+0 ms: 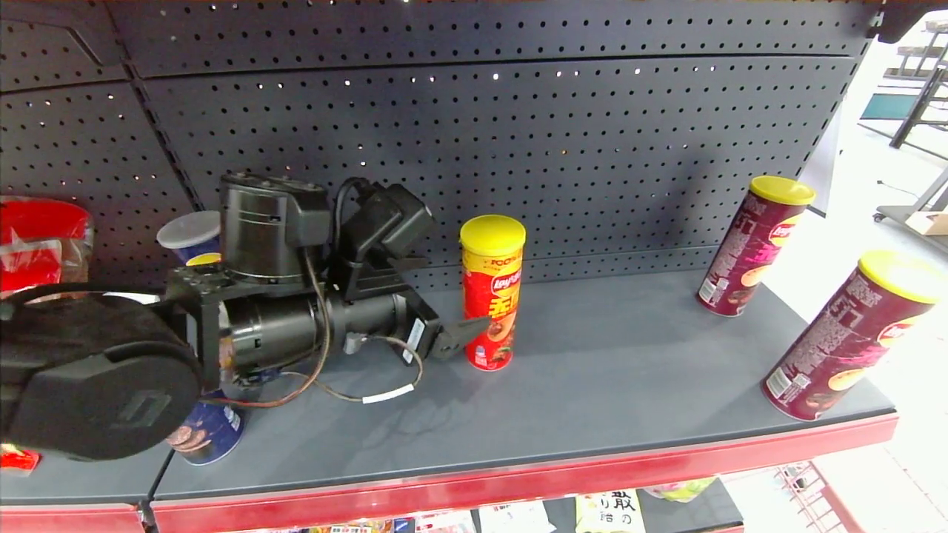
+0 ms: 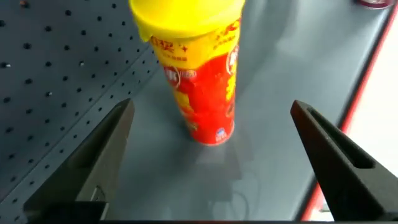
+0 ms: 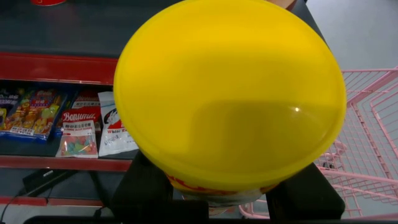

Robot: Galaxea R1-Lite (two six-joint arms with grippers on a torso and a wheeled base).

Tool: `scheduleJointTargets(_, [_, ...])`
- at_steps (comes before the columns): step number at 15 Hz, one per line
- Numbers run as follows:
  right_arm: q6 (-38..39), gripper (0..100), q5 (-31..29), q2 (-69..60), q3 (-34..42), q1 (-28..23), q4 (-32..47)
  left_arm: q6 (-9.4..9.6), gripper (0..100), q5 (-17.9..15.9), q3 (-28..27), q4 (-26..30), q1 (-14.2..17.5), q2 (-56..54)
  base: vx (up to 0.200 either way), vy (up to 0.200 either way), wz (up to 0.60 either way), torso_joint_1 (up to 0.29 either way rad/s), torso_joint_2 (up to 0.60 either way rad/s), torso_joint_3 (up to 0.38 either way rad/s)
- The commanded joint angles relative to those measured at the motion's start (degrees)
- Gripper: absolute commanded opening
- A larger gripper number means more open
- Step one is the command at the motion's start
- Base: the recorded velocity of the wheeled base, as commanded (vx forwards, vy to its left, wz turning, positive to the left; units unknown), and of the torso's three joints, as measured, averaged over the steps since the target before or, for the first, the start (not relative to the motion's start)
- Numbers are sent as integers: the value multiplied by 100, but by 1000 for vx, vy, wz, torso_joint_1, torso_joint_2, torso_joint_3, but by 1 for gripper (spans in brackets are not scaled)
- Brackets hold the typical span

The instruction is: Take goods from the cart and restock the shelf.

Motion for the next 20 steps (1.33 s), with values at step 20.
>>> scheduleJointTargets(20, [-3, 0, -4, 9, -1, 4, 4, -3, 100, 413, -1534, -601, -146, 1662, 0, 0, 0, 0, 0, 0])
